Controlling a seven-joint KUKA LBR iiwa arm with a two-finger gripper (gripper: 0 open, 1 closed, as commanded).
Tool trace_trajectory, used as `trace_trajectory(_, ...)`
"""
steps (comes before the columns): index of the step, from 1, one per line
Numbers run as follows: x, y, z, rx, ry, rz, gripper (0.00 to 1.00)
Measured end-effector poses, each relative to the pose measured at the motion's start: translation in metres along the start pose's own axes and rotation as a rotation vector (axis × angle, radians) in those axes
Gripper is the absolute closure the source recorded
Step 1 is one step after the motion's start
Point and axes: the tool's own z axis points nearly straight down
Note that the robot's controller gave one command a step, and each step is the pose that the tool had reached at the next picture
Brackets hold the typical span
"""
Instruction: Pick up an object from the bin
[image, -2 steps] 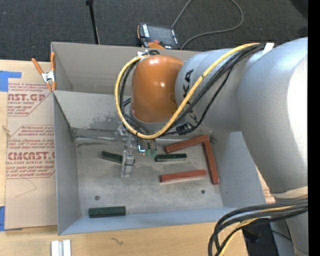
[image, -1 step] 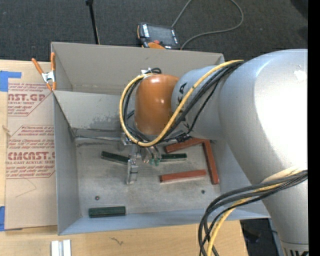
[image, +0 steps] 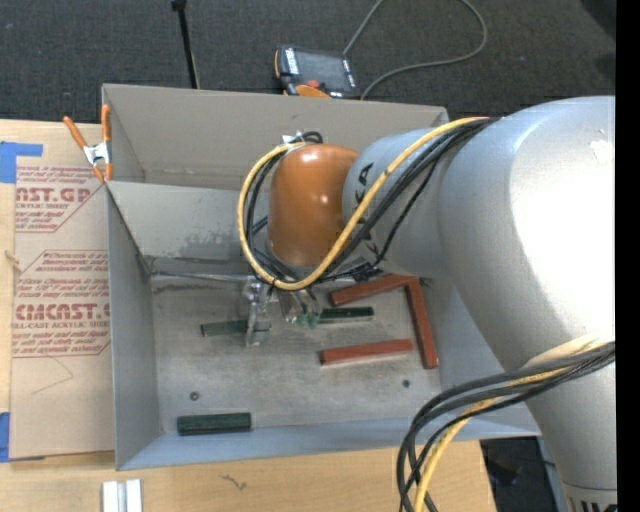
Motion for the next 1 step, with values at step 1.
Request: trace_trajectory(1, 0.0401, 0.0087, -0.1422, 0.0, -0.007, -0.015, 1.0)
